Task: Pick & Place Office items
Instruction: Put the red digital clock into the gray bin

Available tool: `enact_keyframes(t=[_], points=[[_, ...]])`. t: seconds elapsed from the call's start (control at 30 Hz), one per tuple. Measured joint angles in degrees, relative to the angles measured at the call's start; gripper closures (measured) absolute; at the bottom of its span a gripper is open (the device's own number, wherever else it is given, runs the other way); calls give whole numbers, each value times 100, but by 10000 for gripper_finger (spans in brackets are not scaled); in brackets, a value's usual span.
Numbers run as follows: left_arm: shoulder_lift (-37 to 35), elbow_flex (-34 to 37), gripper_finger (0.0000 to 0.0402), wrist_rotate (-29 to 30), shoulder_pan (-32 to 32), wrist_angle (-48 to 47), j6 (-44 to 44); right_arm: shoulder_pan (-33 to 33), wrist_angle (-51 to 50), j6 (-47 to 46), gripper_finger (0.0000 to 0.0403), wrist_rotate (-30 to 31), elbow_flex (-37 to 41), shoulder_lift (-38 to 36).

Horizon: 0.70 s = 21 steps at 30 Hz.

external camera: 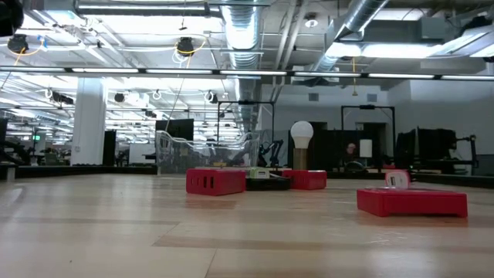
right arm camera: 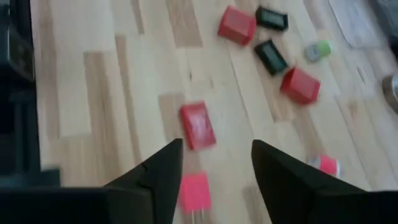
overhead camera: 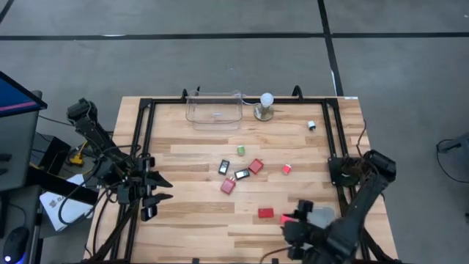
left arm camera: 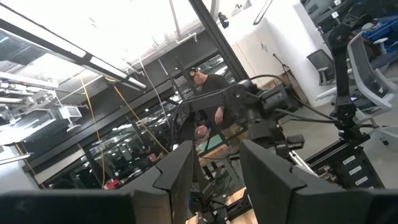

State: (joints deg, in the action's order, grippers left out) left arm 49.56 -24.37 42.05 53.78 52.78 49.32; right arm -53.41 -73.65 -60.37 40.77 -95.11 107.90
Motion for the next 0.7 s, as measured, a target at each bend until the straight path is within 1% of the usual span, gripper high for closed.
enact_keyframes(t=[0.13, 0.2, 0.3, 0.4, 0.5, 0.57, 0.7], points=[[1, 1, 272, -40, -102, -3, -22, 462, 344, 757, 160, -49, 2, 1], [0, 0, 272, -40, -139, -23, -32, 691, 369, 1124, 139, -255, 2, 7], [2, -1, 272, -40, -140, -47, -44, 1009, 429, 1610, 117, -646, 2, 9], [2, -1, 272, -40, -140, -48, -48, 1281, 843, 2191, 105, -929, 45, 9], [2, -1, 272, -38, -140, -47, -44, 1534, 1439, 2750, 101, -1308, 313, 9], [2, -1, 272, -36, -140, -47, -44, 1698, 1840, 2997, 101, -1666, 645, 9], [2, -1, 272, -36, -138, -47, -42, 1973, 2746, 3309, 101, -2369, 1571, 17]])
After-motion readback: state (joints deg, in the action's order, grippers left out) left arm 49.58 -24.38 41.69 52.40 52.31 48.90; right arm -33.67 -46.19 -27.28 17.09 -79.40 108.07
